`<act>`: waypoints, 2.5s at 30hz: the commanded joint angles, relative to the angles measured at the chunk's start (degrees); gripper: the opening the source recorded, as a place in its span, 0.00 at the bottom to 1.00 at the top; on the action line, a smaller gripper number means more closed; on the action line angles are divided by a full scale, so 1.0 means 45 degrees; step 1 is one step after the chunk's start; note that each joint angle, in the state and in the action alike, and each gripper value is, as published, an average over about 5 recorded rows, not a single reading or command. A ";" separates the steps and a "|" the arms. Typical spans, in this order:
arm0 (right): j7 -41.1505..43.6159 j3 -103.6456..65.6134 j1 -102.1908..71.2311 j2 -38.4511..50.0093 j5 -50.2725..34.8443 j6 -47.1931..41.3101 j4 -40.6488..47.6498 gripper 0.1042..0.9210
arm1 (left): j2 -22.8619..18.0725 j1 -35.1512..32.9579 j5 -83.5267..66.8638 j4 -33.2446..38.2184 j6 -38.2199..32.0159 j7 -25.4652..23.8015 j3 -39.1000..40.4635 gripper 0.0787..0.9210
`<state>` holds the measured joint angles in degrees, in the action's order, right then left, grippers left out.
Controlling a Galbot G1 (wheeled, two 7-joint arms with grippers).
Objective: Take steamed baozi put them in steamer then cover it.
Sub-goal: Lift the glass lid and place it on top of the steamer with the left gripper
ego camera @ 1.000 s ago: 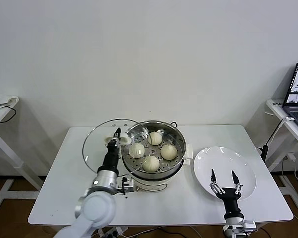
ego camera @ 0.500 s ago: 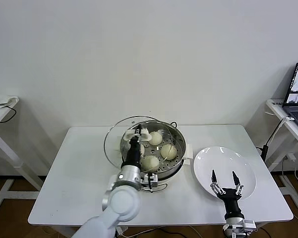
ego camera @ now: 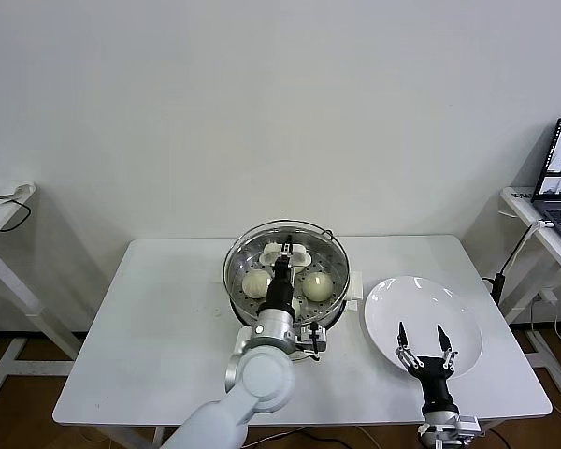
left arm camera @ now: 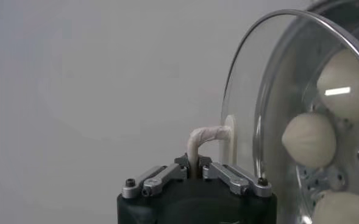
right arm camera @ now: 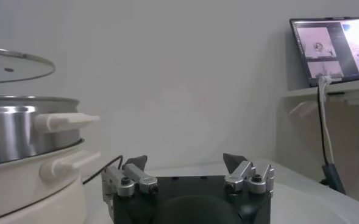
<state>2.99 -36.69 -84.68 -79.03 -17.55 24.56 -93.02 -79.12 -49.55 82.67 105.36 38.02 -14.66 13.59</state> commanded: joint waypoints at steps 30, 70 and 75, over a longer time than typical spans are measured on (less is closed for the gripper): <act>0.0044 0.0022 0.0069 0.0028 0.0138 0.0082 0.0285 0.88 | -0.0831 0.0295 0.0688 -0.1692 -0.0541 0.0140 -0.0416 0.13; 0.0072 0.0114 0.0153 0.0057 0.0332 0.0192 0.0441 0.88 | -0.1168 -0.0196 0.0831 -0.1769 -0.0823 0.0369 -0.0653 0.13; 0.0076 0.0091 0.0146 0.0079 0.0321 0.0200 0.0435 0.88 | -0.1131 -0.0222 0.0955 -0.1772 -0.1022 0.0366 -0.0748 0.13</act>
<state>3.34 -36.22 -84.02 -78.74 -16.07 25.41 -91.06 -84.21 -50.38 86.44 97.34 34.28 -12.98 10.40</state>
